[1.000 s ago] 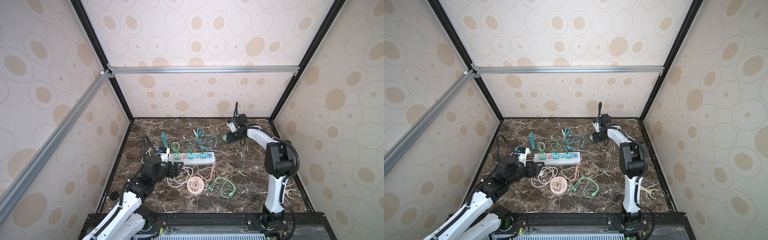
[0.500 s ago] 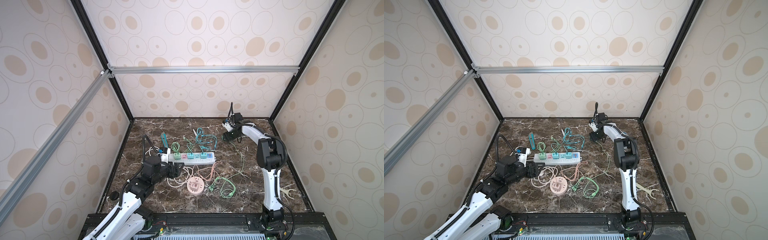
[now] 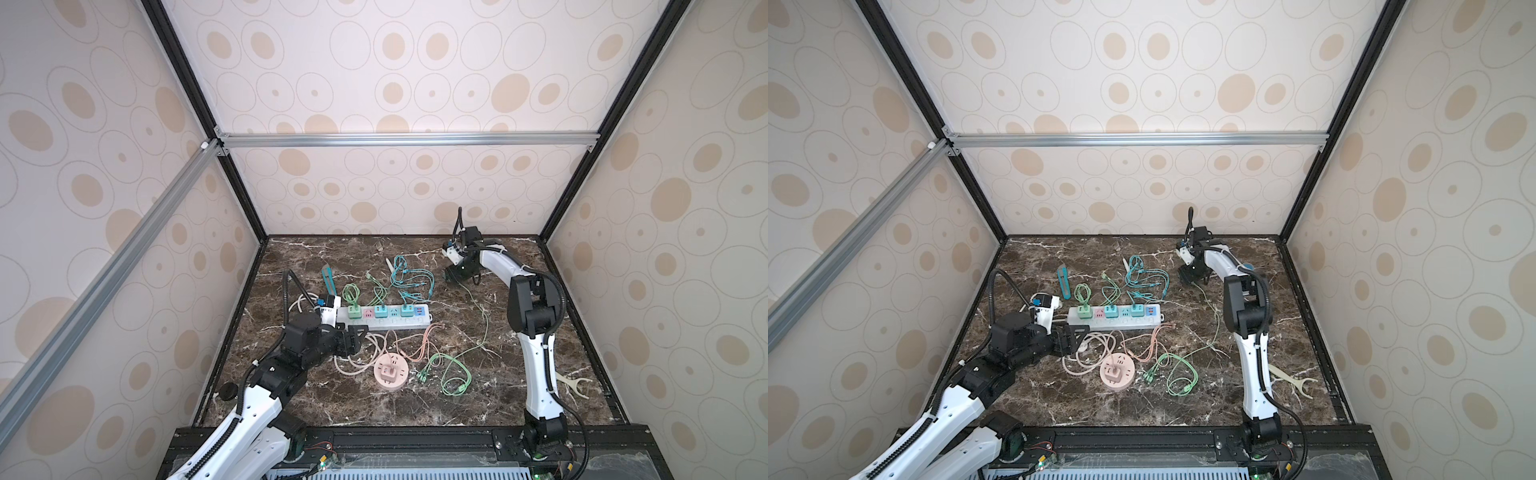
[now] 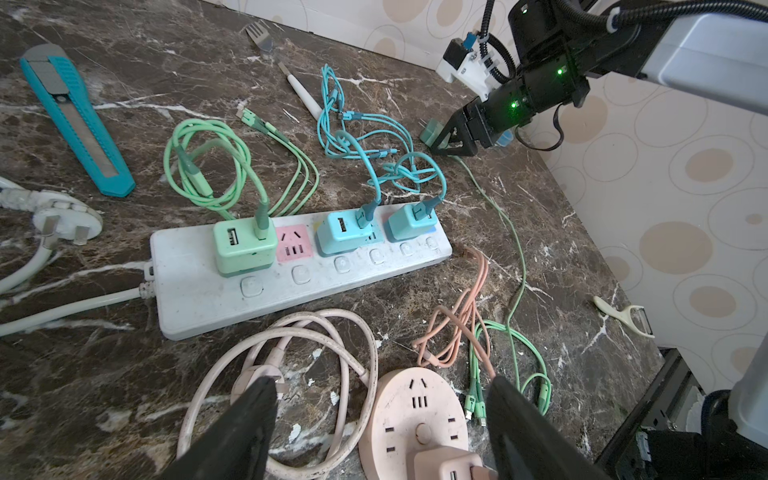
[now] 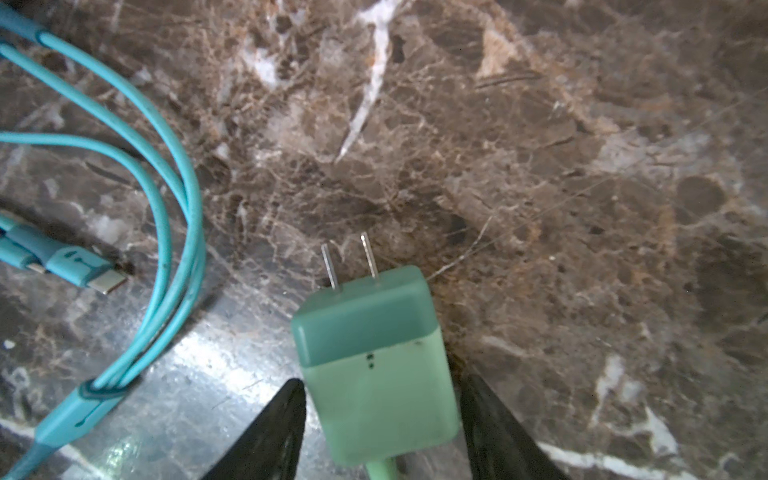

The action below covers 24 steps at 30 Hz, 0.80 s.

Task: Insert the plug
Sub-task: 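Grasp the green charger with the right gripper and lift it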

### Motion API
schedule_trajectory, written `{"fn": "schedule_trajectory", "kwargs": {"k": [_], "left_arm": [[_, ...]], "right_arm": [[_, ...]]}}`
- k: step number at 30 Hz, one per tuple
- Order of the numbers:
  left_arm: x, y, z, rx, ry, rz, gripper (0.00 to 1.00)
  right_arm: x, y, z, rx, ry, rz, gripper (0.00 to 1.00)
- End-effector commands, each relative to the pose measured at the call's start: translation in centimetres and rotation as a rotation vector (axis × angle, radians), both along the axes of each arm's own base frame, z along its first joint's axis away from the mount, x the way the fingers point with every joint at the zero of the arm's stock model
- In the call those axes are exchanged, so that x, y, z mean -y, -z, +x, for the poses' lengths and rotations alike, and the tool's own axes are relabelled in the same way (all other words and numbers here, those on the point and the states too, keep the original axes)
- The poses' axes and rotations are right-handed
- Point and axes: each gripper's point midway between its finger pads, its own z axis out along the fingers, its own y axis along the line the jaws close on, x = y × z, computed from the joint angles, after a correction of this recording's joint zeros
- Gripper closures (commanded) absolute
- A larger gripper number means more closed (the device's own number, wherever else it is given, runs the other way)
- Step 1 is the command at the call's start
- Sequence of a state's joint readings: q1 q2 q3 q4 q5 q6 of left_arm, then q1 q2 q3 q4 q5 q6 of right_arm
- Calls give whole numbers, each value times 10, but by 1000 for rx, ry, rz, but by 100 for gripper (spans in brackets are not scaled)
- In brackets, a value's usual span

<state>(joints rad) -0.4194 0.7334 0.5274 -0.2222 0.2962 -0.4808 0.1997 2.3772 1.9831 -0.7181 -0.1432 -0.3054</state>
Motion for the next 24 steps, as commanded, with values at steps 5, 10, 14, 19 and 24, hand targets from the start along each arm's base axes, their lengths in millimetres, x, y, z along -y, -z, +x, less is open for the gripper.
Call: {"fn": "schedule_trajectory", "kwargs": {"k": [5, 10, 14, 19, 24], "left_arm": [[6, -18, 7, 46, 25, -19, 20], [8, -20, 8, 47, 26, -34, 20], [7, -19, 8, 46, 21, -39, 20], [11, -22, 9, 47, 30, -60, 20], [19, -27, 11, 52, 63, -89, 20]], "right_arm": [[-4, 7, 1, -13, -29, 28, 41], [-5, 7, 3, -3, -31, 34, 42], [-5, 5, 3, 2, -35, 34, 51], [-5, -15, 0, 88, -40, 52, 59], [-10, -56, -11, 225, -70, 106, 65]]}}
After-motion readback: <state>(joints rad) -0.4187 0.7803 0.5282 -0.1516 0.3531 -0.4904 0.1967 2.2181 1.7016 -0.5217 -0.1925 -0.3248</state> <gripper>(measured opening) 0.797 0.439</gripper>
